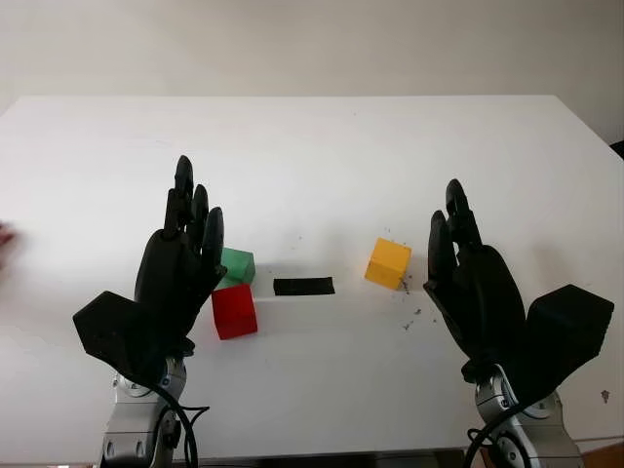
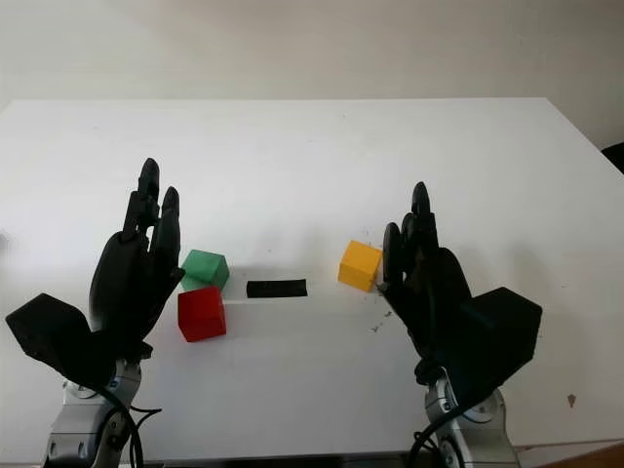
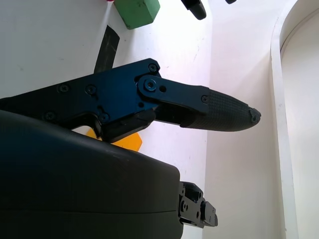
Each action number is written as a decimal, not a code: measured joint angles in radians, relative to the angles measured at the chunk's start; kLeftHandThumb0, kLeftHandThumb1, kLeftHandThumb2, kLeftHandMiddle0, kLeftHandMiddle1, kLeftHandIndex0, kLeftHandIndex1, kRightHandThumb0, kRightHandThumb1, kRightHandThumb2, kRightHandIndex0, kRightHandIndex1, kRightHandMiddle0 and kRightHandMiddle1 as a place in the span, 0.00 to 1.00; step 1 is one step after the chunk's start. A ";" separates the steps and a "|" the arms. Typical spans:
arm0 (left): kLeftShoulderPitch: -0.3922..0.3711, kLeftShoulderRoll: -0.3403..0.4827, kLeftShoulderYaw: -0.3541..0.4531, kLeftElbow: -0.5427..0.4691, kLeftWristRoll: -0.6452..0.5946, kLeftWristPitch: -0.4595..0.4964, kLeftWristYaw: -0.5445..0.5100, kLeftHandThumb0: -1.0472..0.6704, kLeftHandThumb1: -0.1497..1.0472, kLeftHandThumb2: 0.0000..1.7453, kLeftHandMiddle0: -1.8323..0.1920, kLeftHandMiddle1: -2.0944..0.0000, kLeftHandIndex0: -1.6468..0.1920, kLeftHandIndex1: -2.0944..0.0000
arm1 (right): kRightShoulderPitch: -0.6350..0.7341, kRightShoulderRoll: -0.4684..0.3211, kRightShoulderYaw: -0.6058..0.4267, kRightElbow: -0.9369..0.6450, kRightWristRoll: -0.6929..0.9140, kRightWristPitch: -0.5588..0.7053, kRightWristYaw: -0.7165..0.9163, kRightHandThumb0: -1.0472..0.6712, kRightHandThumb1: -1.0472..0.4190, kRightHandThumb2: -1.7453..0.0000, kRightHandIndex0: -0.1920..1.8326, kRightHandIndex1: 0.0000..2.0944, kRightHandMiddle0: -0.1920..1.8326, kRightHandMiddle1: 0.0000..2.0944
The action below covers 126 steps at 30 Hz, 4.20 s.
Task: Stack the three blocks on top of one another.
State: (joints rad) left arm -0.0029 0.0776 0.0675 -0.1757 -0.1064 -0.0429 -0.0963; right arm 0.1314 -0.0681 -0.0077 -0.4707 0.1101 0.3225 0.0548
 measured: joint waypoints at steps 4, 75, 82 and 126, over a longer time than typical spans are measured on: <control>0.010 0.001 0.000 -0.016 0.000 0.005 -0.002 0.20 1.00 0.35 0.98 0.98 0.99 0.98 | 0.015 0.000 0.004 -0.012 -0.006 0.000 0.000 0.16 0.00 0.62 0.00 0.00 0.00 0.00; -0.675 0.875 -0.243 0.358 0.861 -1.136 -0.306 0.40 0.82 0.03 0.92 0.98 0.66 0.98 | -0.005 0.039 0.015 0.025 -0.041 -0.016 -0.021 0.15 0.00 0.63 0.00 0.00 0.00 0.00; -0.675 0.870 -0.267 0.382 0.849 -1.127 -0.294 0.41 0.82 0.03 0.90 0.97 0.63 0.97 | -0.003 0.038 0.015 0.025 -0.040 -0.016 -0.018 0.16 0.00 0.62 0.00 0.00 0.00 0.00; -0.663 0.814 -0.366 0.470 0.973 -1.094 -0.120 0.41 0.91 0.03 0.87 0.97 0.67 0.48 | 0.011 0.033 0.006 0.001 -0.033 -0.015 -0.005 0.16 0.00 0.63 0.00 0.00 0.00 0.00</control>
State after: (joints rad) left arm -0.6660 0.8912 -0.2987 0.2940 0.8671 -1.1374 -0.2165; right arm 0.1428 -0.0350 -0.0013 -0.4697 0.0768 0.3073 0.0495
